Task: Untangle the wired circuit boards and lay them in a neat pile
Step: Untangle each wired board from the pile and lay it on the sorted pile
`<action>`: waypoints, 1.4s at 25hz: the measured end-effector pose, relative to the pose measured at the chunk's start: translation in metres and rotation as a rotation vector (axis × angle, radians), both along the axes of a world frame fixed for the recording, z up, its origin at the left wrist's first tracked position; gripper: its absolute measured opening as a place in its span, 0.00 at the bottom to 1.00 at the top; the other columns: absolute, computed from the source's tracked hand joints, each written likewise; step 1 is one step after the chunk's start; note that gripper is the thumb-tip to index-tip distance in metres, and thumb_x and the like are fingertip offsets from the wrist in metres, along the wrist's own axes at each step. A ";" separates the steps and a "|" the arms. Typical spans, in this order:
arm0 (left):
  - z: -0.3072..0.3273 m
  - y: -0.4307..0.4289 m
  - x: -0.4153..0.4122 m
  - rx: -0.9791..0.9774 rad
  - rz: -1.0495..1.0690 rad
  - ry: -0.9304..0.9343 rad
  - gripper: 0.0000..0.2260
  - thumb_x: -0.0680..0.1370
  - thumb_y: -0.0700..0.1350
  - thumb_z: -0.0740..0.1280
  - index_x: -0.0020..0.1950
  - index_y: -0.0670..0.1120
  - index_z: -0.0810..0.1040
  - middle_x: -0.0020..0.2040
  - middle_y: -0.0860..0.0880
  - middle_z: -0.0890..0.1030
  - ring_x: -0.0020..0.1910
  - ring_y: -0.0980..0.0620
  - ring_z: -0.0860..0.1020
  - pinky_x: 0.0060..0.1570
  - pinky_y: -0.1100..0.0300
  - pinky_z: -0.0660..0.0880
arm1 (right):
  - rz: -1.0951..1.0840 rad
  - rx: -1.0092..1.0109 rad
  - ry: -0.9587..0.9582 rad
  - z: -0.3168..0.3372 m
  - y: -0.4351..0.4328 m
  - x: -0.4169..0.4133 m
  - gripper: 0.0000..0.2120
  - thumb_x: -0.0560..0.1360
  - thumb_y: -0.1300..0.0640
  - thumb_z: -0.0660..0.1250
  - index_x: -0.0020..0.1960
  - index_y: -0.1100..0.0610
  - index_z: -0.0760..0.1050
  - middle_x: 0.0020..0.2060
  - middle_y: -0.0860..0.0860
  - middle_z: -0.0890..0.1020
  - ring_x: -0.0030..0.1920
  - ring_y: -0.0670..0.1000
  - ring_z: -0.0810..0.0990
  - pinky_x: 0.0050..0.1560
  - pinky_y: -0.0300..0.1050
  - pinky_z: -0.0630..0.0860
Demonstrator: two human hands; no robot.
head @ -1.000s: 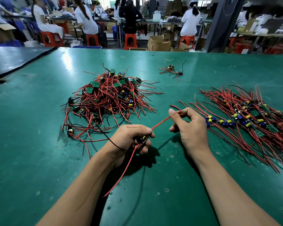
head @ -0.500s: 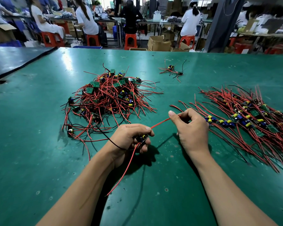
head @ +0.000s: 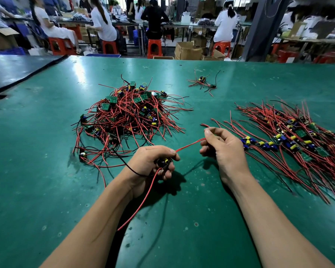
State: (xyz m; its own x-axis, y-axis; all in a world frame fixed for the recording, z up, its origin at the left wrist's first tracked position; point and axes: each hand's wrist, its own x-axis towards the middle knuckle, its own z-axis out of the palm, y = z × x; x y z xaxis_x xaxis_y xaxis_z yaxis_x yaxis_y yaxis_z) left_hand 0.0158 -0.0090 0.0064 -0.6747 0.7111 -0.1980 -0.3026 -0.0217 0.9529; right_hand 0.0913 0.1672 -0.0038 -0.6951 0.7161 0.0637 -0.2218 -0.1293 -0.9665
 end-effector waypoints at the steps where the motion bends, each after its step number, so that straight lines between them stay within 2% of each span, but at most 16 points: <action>1: 0.000 0.000 0.001 -0.004 -0.002 0.007 0.11 0.74 0.39 0.66 0.33 0.43 0.83 0.26 0.45 0.75 0.20 0.51 0.72 0.21 0.65 0.67 | -0.007 0.038 -0.023 0.001 0.000 0.001 0.02 0.79 0.62 0.67 0.48 0.57 0.78 0.27 0.50 0.78 0.23 0.46 0.73 0.24 0.36 0.71; 3: 0.002 0.001 0.002 -0.010 -0.021 0.026 0.11 0.74 0.39 0.66 0.32 0.43 0.82 0.25 0.45 0.74 0.20 0.51 0.70 0.20 0.65 0.67 | -0.032 0.057 -0.057 0.003 0.000 0.000 0.06 0.79 0.65 0.65 0.48 0.56 0.78 0.25 0.50 0.74 0.22 0.45 0.67 0.23 0.36 0.64; 5: 0.002 0.000 0.002 -0.023 -0.044 0.037 0.12 0.74 0.40 0.66 0.31 0.43 0.82 0.25 0.45 0.74 0.20 0.51 0.70 0.21 0.66 0.67 | -0.039 -0.049 -0.031 0.007 -0.001 -0.001 0.10 0.78 0.69 0.62 0.47 0.56 0.78 0.23 0.49 0.71 0.20 0.44 0.62 0.23 0.36 0.60; 7: 0.002 0.000 0.002 -0.028 -0.062 0.042 0.11 0.74 0.40 0.66 0.32 0.43 0.82 0.25 0.46 0.74 0.20 0.52 0.70 0.21 0.66 0.67 | 0.018 -0.238 0.030 0.012 0.000 0.000 0.11 0.78 0.70 0.61 0.47 0.57 0.77 0.22 0.49 0.69 0.18 0.44 0.60 0.22 0.36 0.59; 11: 0.002 -0.001 0.002 -0.025 -0.092 0.051 0.06 0.68 0.44 0.69 0.33 0.44 0.83 0.25 0.46 0.75 0.21 0.52 0.71 0.22 0.65 0.67 | 0.284 -0.799 0.174 0.016 0.003 0.005 0.07 0.74 0.68 0.62 0.45 0.58 0.76 0.23 0.47 0.68 0.18 0.43 0.60 0.21 0.34 0.61; 13: 0.002 -0.001 0.001 -0.029 -0.090 0.047 0.06 0.68 0.44 0.69 0.33 0.44 0.83 0.25 0.46 0.75 0.21 0.52 0.72 0.22 0.66 0.67 | 0.338 -0.929 0.230 0.016 0.001 0.006 0.05 0.71 0.67 0.63 0.43 0.59 0.76 0.24 0.47 0.67 0.18 0.43 0.61 0.21 0.33 0.61; 14: 0.001 0.000 0.001 -0.024 -0.078 0.041 0.06 0.69 0.44 0.69 0.33 0.44 0.83 0.25 0.46 0.75 0.21 0.51 0.72 0.22 0.66 0.68 | 0.332 -0.916 0.222 0.015 0.001 0.005 0.05 0.71 0.67 0.64 0.43 0.59 0.76 0.24 0.47 0.67 0.18 0.43 0.61 0.21 0.33 0.61; 19: -0.002 0.003 0.000 0.021 0.038 -0.004 0.10 0.77 0.38 0.67 0.36 0.42 0.84 0.30 0.43 0.79 0.25 0.49 0.76 0.26 0.64 0.74 | 0.131 -0.496 0.109 0.009 -0.002 -0.002 0.03 0.79 0.57 0.66 0.49 0.54 0.72 0.25 0.47 0.70 0.19 0.42 0.62 0.22 0.34 0.62; 22: 0.000 0.006 0.001 0.042 0.107 -0.020 0.08 0.78 0.39 0.66 0.42 0.39 0.82 0.31 0.43 0.80 0.26 0.50 0.78 0.27 0.64 0.76 | 0.114 -0.357 0.047 0.005 -0.009 -0.004 0.15 0.73 0.47 0.70 0.53 0.55 0.73 0.27 0.47 0.71 0.22 0.44 0.63 0.26 0.37 0.63; 25: 0.002 0.007 0.002 0.083 0.157 -0.081 0.06 0.79 0.39 0.65 0.46 0.37 0.80 0.35 0.41 0.82 0.29 0.49 0.81 0.31 0.62 0.80 | 0.162 -0.180 -0.058 0.000 -0.016 -0.005 0.08 0.80 0.52 0.67 0.52 0.56 0.75 0.29 0.48 0.72 0.23 0.45 0.66 0.25 0.38 0.63; 28: 0.005 0.005 0.003 0.152 0.183 -0.184 0.04 0.77 0.36 0.66 0.49 0.37 0.80 0.42 0.38 0.84 0.37 0.45 0.85 0.43 0.53 0.83 | 0.212 0.196 -0.182 -0.006 -0.023 -0.003 0.04 0.80 0.58 0.67 0.51 0.59 0.78 0.30 0.53 0.75 0.25 0.47 0.70 0.24 0.39 0.66; 29: 0.005 0.005 0.003 0.180 0.198 -0.197 0.05 0.76 0.34 0.66 0.50 0.37 0.80 0.43 0.38 0.84 0.39 0.44 0.85 0.46 0.51 0.82 | 0.217 0.363 -0.230 -0.007 -0.025 -0.002 0.04 0.80 0.59 0.67 0.51 0.58 0.79 0.32 0.54 0.78 0.28 0.49 0.73 0.28 0.43 0.71; 31: 0.007 0.005 0.003 0.265 0.255 -0.191 0.05 0.76 0.32 0.65 0.50 0.36 0.79 0.43 0.39 0.84 0.40 0.45 0.85 0.46 0.51 0.83 | 0.222 0.619 -0.297 -0.007 -0.028 0.000 0.04 0.79 0.58 0.68 0.50 0.56 0.81 0.38 0.53 0.84 0.37 0.51 0.80 0.41 0.48 0.77; 32: 0.009 0.005 0.003 0.319 0.284 -0.190 0.04 0.77 0.32 0.65 0.50 0.37 0.78 0.43 0.40 0.84 0.41 0.45 0.85 0.44 0.54 0.83 | 0.253 0.662 -0.294 -0.008 -0.029 0.001 0.05 0.79 0.57 0.68 0.50 0.56 0.82 0.39 0.50 0.85 0.39 0.50 0.81 0.45 0.48 0.77; 35: 0.010 0.006 0.002 0.355 0.349 -0.148 0.03 0.77 0.37 0.67 0.49 0.42 0.79 0.46 0.44 0.85 0.46 0.48 0.84 0.48 0.54 0.81 | 0.408 0.572 -0.246 -0.007 -0.039 0.005 0.09 0.74 0.47 0.73 0.47 0.53 0.82 0.34 0.50 0.81 0.35 0.46 0.75 0.39 0.47 0.76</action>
